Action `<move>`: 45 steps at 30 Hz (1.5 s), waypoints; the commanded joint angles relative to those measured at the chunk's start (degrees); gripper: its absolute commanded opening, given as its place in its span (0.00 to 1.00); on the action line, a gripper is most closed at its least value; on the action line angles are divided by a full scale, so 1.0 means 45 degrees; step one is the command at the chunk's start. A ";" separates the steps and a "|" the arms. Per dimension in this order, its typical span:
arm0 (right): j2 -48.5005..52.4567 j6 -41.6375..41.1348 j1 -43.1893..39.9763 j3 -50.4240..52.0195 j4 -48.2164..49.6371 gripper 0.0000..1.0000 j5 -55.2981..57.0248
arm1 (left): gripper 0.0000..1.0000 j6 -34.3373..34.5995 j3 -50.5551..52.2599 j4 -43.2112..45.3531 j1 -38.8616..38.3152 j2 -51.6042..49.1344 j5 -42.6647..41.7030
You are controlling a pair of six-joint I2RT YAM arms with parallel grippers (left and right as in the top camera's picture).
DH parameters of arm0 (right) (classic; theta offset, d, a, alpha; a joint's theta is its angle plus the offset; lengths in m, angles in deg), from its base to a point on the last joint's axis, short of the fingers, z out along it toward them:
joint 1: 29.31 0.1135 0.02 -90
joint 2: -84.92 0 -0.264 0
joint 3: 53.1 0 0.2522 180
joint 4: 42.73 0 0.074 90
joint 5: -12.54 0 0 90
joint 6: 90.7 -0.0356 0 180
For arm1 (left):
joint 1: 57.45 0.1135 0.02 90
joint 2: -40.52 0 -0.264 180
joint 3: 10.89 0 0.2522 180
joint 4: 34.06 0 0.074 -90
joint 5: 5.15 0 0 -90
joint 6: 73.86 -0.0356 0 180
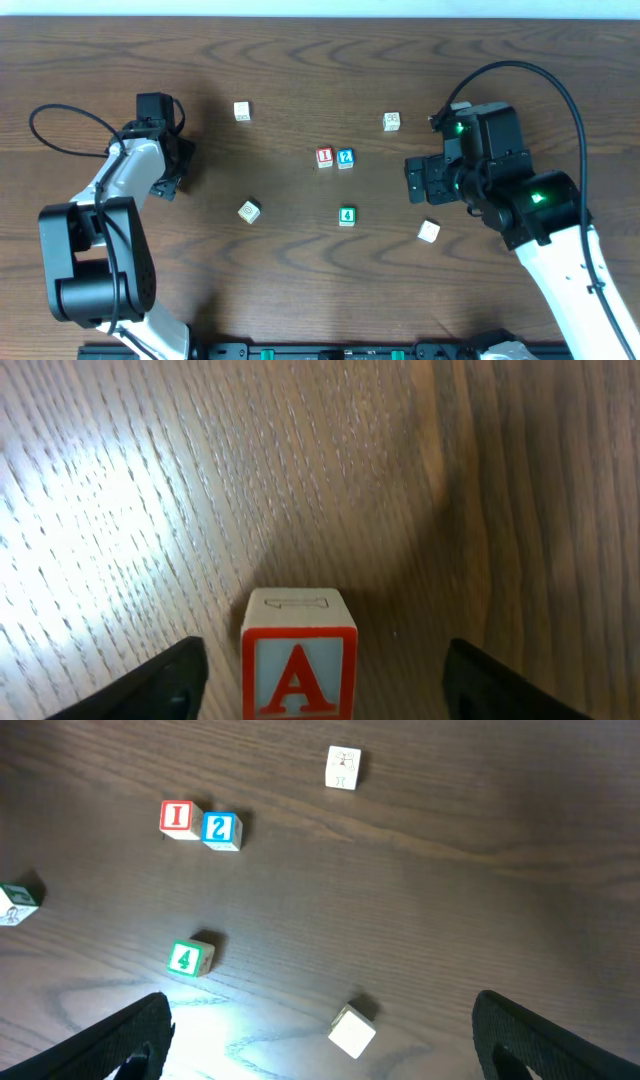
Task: Spell out Ai2
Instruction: 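Move left gripper to the red 'A' block and grasp it, then place the red 'A' block left of the red 'I' block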
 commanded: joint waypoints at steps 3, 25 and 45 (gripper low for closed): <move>0.0058 -0.0117 -0.0126 -0.0024 0.0029 0.95 -0.0049 | 0.66 0.0015 -0.0257 0.0005 0.0083 -0.0068 0.0238; 0.0058 -0.0112 -0.0126 -0.0024 0.0039 0.94 -0.0044 | 0.29 0.0015 -0.0257 -0.0170 0.0083 -0.0073 -0.0053; 0.0058 -0.0121 -0.0126 -0.0024 0.1229 0.94 -0.0044 | 0.05 -0.7339 -0.3405 -0.1953 -0.2312 0.0631 -0.0573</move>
